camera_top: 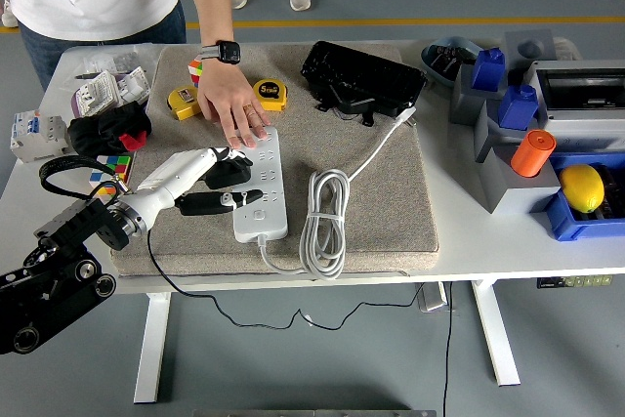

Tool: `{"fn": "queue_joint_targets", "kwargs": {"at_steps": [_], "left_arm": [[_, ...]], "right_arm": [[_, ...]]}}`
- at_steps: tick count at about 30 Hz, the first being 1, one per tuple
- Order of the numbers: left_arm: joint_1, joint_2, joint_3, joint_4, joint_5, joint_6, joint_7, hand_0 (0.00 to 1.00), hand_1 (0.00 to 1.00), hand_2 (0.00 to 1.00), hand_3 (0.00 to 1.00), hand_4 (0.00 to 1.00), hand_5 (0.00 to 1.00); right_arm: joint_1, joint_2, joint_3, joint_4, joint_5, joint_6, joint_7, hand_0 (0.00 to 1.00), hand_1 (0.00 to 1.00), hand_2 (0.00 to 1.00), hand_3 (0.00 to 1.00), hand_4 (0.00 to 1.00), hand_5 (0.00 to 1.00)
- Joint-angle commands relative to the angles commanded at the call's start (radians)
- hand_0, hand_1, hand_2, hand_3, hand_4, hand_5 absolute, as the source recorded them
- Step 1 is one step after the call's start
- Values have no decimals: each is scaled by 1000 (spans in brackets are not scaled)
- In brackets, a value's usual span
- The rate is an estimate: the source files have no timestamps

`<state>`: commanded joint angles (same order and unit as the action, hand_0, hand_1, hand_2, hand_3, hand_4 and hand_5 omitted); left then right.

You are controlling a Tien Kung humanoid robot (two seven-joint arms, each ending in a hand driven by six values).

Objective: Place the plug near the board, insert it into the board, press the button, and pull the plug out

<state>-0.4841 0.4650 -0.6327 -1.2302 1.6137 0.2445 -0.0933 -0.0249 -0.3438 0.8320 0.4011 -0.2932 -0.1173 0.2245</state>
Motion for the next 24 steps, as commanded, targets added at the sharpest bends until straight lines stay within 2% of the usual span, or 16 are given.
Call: {"fn": "queue_joint_targets", "kwargs": {"at_steps": [17,24], "left_arm": [[-13,-12,23,1,-6,-9,-6,720,727,714,719,899,838],[-13,-9,24,-3,-6,-6,-12,718,723,710,715,897,838]], "right_arm": [[3,0,-3,0,2,0,2,709,716,730,629,998,615],[2,1,-3,-1,3,0,2,709,716,729,630,998,614]]}}
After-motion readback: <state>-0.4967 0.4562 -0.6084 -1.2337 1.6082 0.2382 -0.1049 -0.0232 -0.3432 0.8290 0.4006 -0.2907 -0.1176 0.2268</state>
